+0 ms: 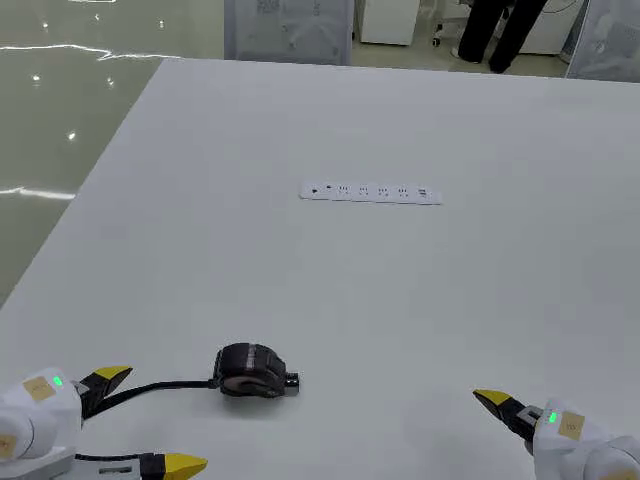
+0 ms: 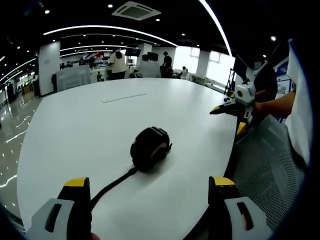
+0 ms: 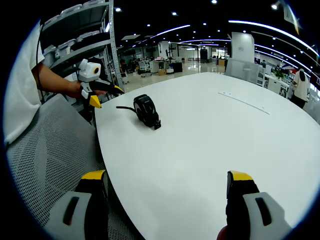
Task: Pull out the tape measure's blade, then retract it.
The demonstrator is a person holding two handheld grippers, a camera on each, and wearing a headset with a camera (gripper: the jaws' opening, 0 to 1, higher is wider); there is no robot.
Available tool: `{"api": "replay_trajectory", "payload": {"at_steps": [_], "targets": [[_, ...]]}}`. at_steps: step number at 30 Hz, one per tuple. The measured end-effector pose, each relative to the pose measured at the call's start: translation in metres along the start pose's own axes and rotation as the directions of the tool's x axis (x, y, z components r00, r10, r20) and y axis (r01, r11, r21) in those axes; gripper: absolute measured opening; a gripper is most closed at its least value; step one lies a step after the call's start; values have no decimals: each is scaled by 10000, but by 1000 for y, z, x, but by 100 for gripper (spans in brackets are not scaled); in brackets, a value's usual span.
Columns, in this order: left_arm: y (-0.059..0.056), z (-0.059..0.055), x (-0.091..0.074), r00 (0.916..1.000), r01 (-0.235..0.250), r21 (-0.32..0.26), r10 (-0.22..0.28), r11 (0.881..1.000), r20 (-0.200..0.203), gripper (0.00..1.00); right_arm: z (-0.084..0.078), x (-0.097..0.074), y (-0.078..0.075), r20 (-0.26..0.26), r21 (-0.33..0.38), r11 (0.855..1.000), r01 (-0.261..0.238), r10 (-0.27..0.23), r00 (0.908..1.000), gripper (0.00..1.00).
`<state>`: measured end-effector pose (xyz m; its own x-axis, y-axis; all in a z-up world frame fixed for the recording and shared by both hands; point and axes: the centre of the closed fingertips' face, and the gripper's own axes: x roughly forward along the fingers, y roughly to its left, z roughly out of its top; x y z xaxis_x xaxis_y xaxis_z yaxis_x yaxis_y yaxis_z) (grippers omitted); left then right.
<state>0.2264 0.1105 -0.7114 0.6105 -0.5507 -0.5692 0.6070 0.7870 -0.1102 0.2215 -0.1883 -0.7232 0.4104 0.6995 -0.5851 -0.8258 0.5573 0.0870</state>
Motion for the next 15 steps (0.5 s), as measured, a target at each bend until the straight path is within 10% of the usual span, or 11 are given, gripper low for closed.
{"api": "replay_trajectory", "payload": {"at_steps": [15], "targets": [[11, 21, 21, 9980, 576, 1113, -542, 9921, -336, 92, 1, 17, 1, -538, -778, 9955, -533, 492, 9973, 94]]}}
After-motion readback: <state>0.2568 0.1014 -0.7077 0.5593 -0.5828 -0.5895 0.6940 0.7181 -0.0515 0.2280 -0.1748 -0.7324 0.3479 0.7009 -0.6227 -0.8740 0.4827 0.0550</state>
